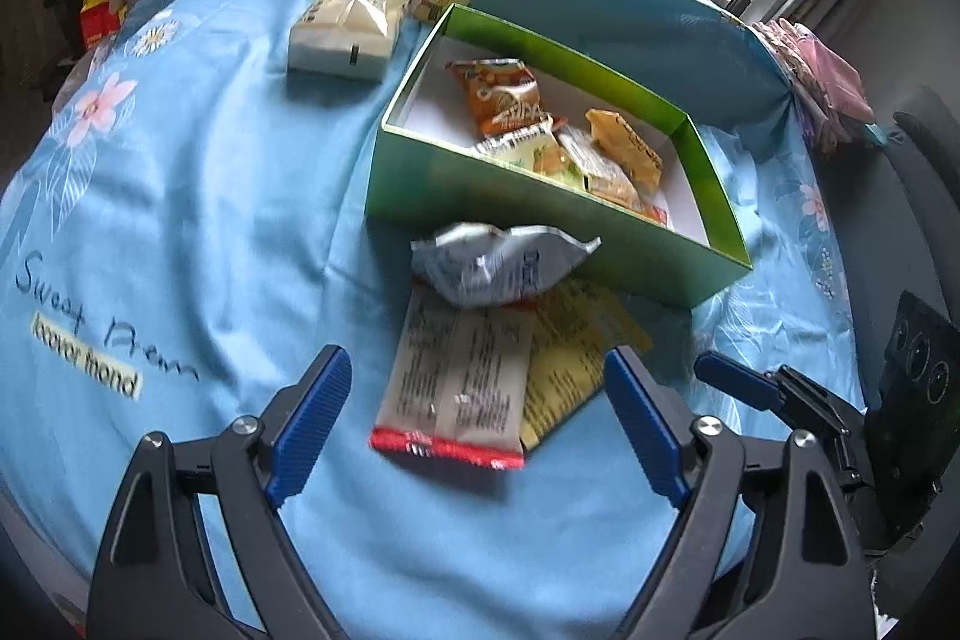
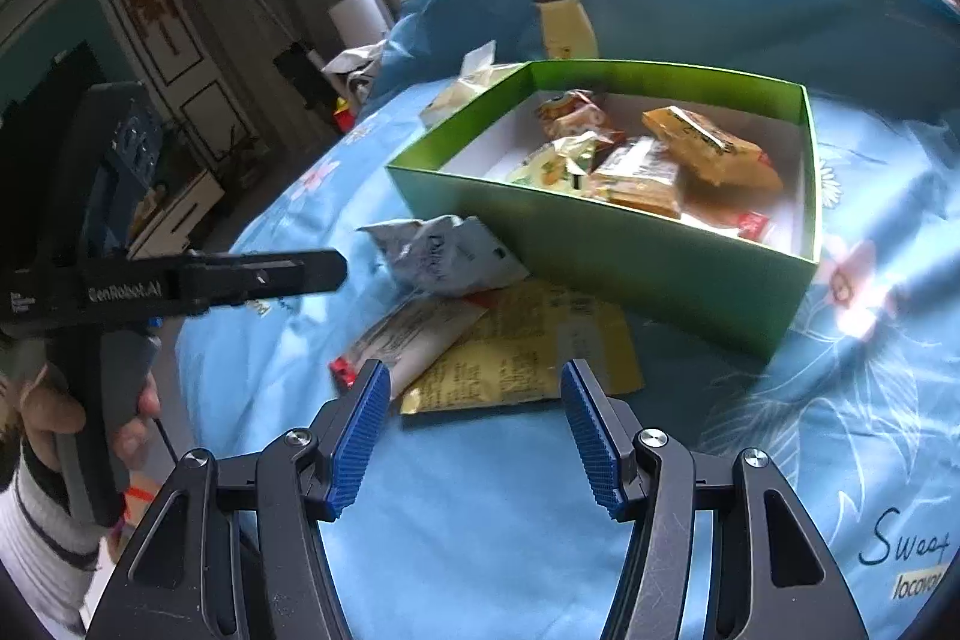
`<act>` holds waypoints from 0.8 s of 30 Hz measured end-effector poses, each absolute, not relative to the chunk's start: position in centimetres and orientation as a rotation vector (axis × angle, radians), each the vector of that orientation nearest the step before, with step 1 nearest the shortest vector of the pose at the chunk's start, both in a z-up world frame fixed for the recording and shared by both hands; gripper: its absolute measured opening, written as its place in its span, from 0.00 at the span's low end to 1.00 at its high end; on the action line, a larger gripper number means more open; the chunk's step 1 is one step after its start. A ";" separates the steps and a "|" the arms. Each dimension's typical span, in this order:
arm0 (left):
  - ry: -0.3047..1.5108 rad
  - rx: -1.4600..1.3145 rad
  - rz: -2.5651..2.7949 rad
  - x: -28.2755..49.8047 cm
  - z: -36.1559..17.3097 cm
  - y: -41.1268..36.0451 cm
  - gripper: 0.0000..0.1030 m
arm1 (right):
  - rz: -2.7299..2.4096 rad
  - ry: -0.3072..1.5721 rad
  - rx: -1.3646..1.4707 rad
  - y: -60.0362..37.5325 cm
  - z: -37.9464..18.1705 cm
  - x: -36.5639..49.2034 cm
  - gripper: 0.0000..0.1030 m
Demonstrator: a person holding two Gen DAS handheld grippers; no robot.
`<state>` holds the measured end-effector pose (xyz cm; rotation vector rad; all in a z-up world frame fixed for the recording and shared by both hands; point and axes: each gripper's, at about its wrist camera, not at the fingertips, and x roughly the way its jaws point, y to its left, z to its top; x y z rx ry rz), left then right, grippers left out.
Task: Organize snacks
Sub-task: 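Withdraw the left tool toward the remaining snack packs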
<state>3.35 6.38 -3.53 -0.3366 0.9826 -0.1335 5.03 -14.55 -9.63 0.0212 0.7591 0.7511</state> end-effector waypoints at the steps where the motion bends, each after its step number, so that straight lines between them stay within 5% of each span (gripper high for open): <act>1: 0.981 -0.341 -0.132 3.1 -3.5 6.4 0.84 | 0.754 0.756 0.022 -14.5 -9.5 4.9 0.58; 24: 0.964 -0.464 -0.095 0.7 -4.9 10.1 0.84 | 0.755 0.790 0.014 -11.1 -9.2 4.7 0.58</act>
